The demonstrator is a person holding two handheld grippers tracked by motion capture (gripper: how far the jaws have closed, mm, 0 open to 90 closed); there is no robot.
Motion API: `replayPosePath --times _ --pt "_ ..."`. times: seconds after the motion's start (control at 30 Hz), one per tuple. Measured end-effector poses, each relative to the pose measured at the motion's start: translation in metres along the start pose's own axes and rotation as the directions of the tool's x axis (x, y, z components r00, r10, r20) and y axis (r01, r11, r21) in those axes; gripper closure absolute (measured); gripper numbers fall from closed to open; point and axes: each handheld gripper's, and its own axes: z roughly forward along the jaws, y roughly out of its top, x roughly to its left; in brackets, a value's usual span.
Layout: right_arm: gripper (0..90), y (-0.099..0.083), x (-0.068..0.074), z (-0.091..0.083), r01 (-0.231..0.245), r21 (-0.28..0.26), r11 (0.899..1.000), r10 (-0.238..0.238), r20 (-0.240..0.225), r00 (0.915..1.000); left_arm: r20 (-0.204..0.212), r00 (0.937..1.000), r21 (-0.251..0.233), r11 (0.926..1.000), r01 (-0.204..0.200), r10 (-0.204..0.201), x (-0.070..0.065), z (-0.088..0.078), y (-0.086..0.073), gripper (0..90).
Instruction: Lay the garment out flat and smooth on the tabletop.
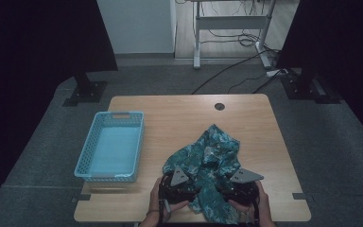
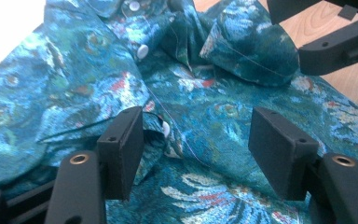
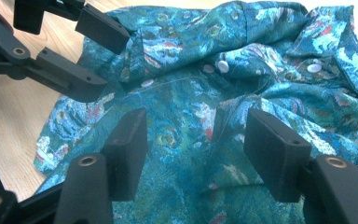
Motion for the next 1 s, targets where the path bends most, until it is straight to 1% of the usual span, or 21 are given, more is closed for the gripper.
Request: replayPosePath --times 0.07,0.17,0.33,0.37,0.4,0.47,0.53,0.6,0.67,0.73,0.8,0.87,0.9,1.0 --pt "40.0 -0.001 0.000 0.002 0.000 0.004 1.000 0.000 0.000 1.0000 0.001 1.0000 0.004 1.0000 0.001 -0.001 -0.001 0.001 -0.001 35.8" --pt "40.0 -0.005 -0.003 0.005 -0.004 0.030 1.000 0.003 0.027 0.9996 0.003 1.0000 0.014 0.9999 0.000 0.000 -0.001 0.003 -0.002 35.8" --pt "40.0 -0.014 -0.014 0.010 -0.033 0.059 0.998 0.030 0.055 0.9981 0.010 0.9999 0.038 0.9993 -0.004 0.003 -0.004 0.008 -0.007 35.8" --pt "40.0 -0.014 -0.014 0.010 -0.033 0.059 0.998 0.030 0.055 0.9981 0.010 0.9999 0.038 0.9993 -0.004 0.003 -0.004 0.008 -0.007 35.8" --pt "40.4 -0.018 -0.018 0.012 -0.042 0.063 0.997 0.038 0.072 0.9967 0.011 0.9999 0.044 0.9990 -0.005 0.005 -0.004 0.009 -0.008 35.8" --pt "40.8 -0.019 -0.021 0.012 -0.049 0.060 0.997 0.044 0.083 0.9956 0.011 0.9999 0.046 0.9989 -0.005 0.004 -0.004 0.009 -0.008 35.8" --pt "41.2 -0.018 -0.019 0.009 -0.039 0.044 0.998 0.035 0.096 0.9948 0.010 0.9999 0.050 0.9987 -0.004 0.003 -0.003 0.010 -0.009 35.8" --pt "41.7 -0.014 -0.015 0.006 -0.019 0.020 1.000 0.017 0.110 0.9938 0.010 0.9999 0.051 0.9987 -0.003 0.003 -0.003 0.010 -0.009 35.8" --pt "42.9 -0.009 -0.008 0.002 0.005 -0.005 1.000 -0.005 0.112 0.9937 0.011 0.9999 0.052 0.9987 -0.004 0.003 -0.003 0.010 -0.009 35.8" --pt "43.6 -0.003 -0.001 0.001 0.020 -0.025 0.999 -0.018 0.097 0.9951 0.015 0.9999 0.051 0.9987 -0.003 0.002 -0.004 0.011 -0.009 35.8" --pt "43.6 0.002 0.005 0.004 0.038 -0.021 0.999 -0.036 0.086 0.9956 0.014 0.9999 0.053 0.9986 -0.005 0.004 -0.005 0.011 -0.009 35.9" --pt "43.6 0.005 0.008 0.010 0.055 -0.006 0.998 -0.055 0.086 0.9948 0.015 0.9999 0.053 0.9986 -0.005 0.005 -0.005 0.011 -0.009 35.8" --pt "43.6 0.005 0.008 0.014 0.057 0.006 0.998 -0.057 0.087 0.9945 0.014 0.9999 0.053 0.9986 -0.006 0.005 -0.005 0.011 -0.009 35.8" --pt "43.6 0.003 0.003 0.026 0.035 0.042 0.998 -0.039 0.104 0.9937 0.015 0.9999 0.054 0.9985 -0.005 0.004 -0.004 0.011 -0.009 35.9"
